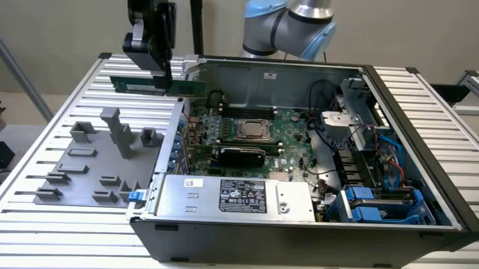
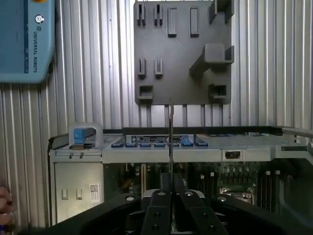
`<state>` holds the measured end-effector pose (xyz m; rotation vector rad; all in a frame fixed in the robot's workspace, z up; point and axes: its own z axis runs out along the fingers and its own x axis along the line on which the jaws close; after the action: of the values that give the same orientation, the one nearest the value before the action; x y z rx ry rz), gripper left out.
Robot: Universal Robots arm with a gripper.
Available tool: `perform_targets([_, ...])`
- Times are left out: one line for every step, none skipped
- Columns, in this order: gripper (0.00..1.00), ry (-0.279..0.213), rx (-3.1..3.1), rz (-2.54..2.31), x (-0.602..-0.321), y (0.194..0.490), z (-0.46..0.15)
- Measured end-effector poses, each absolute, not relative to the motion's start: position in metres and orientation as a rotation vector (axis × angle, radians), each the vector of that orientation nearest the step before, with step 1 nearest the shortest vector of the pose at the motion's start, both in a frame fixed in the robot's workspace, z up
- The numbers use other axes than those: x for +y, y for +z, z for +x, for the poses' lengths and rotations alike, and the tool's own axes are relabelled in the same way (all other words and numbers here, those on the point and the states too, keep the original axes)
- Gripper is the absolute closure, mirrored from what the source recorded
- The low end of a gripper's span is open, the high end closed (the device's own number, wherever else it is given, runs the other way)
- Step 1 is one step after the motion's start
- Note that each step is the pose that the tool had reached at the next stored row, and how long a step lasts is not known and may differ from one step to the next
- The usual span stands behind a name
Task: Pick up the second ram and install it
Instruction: 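Insert the second ram into the second slot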
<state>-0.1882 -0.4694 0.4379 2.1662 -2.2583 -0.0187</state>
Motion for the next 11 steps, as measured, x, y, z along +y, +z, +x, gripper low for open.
perform_targets([1.0, -0.019, -2.258, 2.166, -0.469, 0.438, -0.184])
perform_targets([1.0, -0.019, -2.258, 2.166, -0.469, 0.438, -0.179])
perform_targets([1.0, -0.019, -2.258, 2.166, -0.469, 0.438, -0.175])
perform_targets([1.0, -0.019, -2.258, 2.166, -0.469, 0.438, -0.17])
perform_targets([1.0, -0.019, -2.258, 2.166, -0.469, 0.437, -0.165])
perform_targets([1.0, -0.019, -2.258, 2.166, -0.469, 0.437, -0.161])
perform_targets([1.0, -0.019, -2.258, 2.166, -0.468, 0.437, -0.156])
perform_targets([1.0, -0.019, -2.258, 2.166, -0.468, 0.436, -0.152])
perform_targets([1.0, -0.019, -2.258, 2.166, -0.467, 0.435, -0.147])
perform_targets([1.0, -0.019, -2.258, 2.166, -0.466, 0.434, -0.143])
perform_targets([1.0, -0.019, -2.258, 2.166, -0.465, 0.433, -0.138])
